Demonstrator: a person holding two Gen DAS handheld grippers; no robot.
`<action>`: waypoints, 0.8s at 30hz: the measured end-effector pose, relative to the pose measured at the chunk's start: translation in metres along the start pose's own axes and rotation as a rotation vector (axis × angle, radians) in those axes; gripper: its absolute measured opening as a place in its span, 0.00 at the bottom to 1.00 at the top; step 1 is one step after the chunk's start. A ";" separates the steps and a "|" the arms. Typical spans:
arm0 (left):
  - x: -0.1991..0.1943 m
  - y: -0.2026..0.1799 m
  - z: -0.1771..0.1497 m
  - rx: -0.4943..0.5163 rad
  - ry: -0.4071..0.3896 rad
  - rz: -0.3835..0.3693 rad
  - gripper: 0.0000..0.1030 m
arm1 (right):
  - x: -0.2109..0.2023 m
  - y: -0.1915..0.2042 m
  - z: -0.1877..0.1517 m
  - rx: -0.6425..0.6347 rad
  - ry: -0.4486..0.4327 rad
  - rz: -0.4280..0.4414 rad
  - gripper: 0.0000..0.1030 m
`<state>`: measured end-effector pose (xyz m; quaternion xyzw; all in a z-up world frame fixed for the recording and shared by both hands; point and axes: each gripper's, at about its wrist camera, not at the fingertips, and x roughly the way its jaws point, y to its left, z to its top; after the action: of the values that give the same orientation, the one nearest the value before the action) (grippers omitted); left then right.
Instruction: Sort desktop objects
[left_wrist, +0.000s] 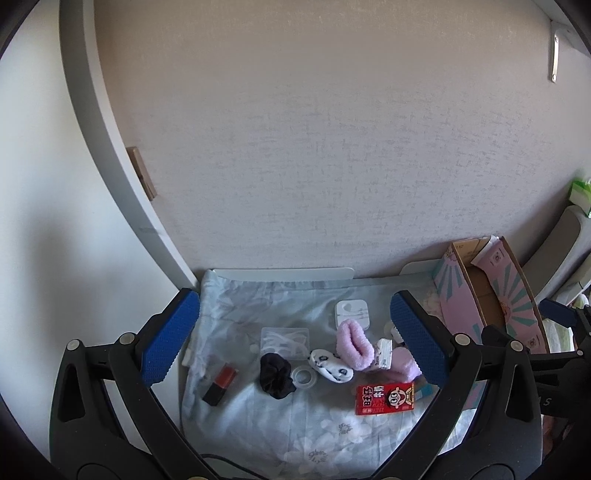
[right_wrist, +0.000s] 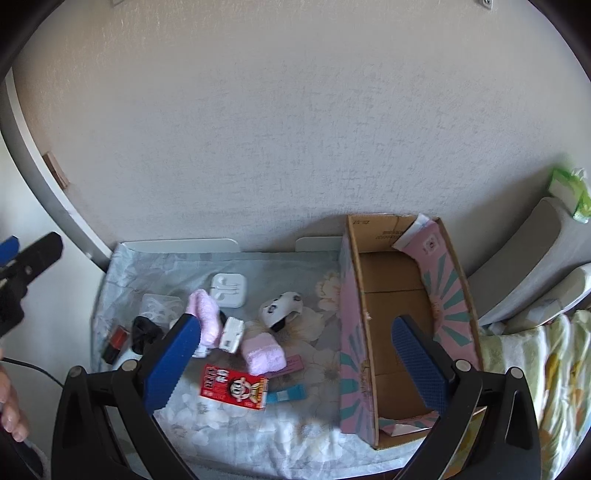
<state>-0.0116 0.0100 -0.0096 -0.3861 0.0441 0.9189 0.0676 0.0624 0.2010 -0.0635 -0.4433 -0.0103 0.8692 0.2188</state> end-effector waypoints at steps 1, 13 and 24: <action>0.000 0.001 0.000 0.000 0.001 0.001 1.00 | 0.000 -0.001 0.000 0.004 0.001 0.010 1.00; -0.001 0.004 -0.003 -0.015 0.010 0.016 1.00 | 0.002 0.002 -0.002 0.017 0.015 0.000 1.00; -0.001 0.003 -0.004 -0.011 0.019 -0.022 1.00 | 0.002 0.003 0.000 0.004 0.016 -0.044 1.00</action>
<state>-0.0084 0.0064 -0.0118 -0.3954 0.0354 0.9147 0.0752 0.0606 0.1988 -0.0655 -0.4496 -0.0167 0.8605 0.2389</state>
